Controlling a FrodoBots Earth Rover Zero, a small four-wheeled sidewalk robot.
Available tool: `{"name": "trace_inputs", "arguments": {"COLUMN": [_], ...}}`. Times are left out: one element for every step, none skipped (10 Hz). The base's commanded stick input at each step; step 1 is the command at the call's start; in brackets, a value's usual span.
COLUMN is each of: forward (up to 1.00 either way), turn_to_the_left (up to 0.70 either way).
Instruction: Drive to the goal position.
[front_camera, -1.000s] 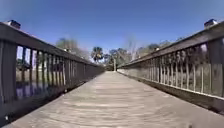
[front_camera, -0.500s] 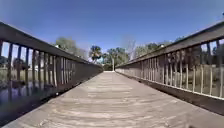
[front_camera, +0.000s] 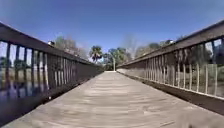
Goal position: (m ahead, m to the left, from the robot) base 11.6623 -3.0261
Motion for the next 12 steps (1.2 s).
{"name": "trace_inputs", "arguments": {"forward": [0.70, 0.70, 0.70, 0.70, 0.70, 0.70, 0.70, 0.70, 0.70, 0.70, 0.70, 0.70], "turn_to_the_left": [0.00, 0.00, -0.13, -0.35, -0.33, -0.17, -0.02, 0.00, 0.00, 0.00, 0.00, 0.00]}}
